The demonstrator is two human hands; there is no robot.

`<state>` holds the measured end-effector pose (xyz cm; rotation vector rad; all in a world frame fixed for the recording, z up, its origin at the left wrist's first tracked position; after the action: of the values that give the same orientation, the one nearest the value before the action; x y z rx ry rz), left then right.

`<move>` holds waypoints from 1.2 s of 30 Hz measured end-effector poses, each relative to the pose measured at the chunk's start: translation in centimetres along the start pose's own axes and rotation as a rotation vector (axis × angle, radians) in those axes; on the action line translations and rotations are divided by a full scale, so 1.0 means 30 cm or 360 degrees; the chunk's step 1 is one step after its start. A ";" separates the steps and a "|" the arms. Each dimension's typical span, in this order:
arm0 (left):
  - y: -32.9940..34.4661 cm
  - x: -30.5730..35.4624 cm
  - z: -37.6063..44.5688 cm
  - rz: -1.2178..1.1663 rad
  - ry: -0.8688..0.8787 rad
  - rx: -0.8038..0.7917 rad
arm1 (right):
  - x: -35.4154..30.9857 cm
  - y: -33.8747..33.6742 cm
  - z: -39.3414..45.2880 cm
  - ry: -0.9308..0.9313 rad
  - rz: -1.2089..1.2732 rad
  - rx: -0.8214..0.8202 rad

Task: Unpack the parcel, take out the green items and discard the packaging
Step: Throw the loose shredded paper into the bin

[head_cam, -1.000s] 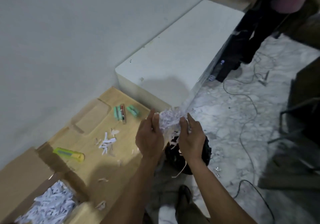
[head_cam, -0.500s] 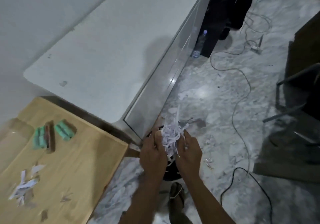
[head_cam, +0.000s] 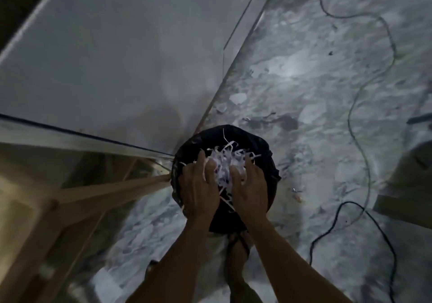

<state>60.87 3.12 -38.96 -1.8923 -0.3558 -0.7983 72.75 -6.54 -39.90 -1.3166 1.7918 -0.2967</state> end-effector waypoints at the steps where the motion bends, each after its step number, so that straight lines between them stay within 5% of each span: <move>1: 0.001 -0.008 -0.006 -0.0027 -0.0030 0.0000 | 0.009 0.000 0.001 0.0010 -0.0023 0.0002; 11: -0.270 0.281 -0.140 -0.0077 0.0071 -0.0081 | -0.213 -0.277 -0.237 -0.0076 0.0062 -0.0053; 22: -0.948 0.685 -0.429 -0.0193 0.0445 0.0409 | -0.662 -0.606 -0.781 -0.0461 0.0218 -0.0105; 27: -1.235 0.539 -0.598 -0.0148 0.0563 0.0732 | -0.844 -0.486 -1.050 -0.0846 0.0192 -0.0262; 36: -1.543 -0.084 -0.989 0.0274 -0.0192 0.1064 | -0.929 -0.089 -1.354 -0.1181 -0.0205 -0.0499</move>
<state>21.90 -2.25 -0.45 -1.3186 -0.4601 -0.3791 45.79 4.75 -0.17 -1.5014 1.1474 0.3846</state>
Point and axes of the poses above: each hand's wrist, its own z-axis towards the middle knuckle, its own y-axis out of the palm, x = y × z, the point moved 7 cm from there along z, towards the middle knuckle, and after that the axes turned 15 degrees about y, right-handed, at the moved point
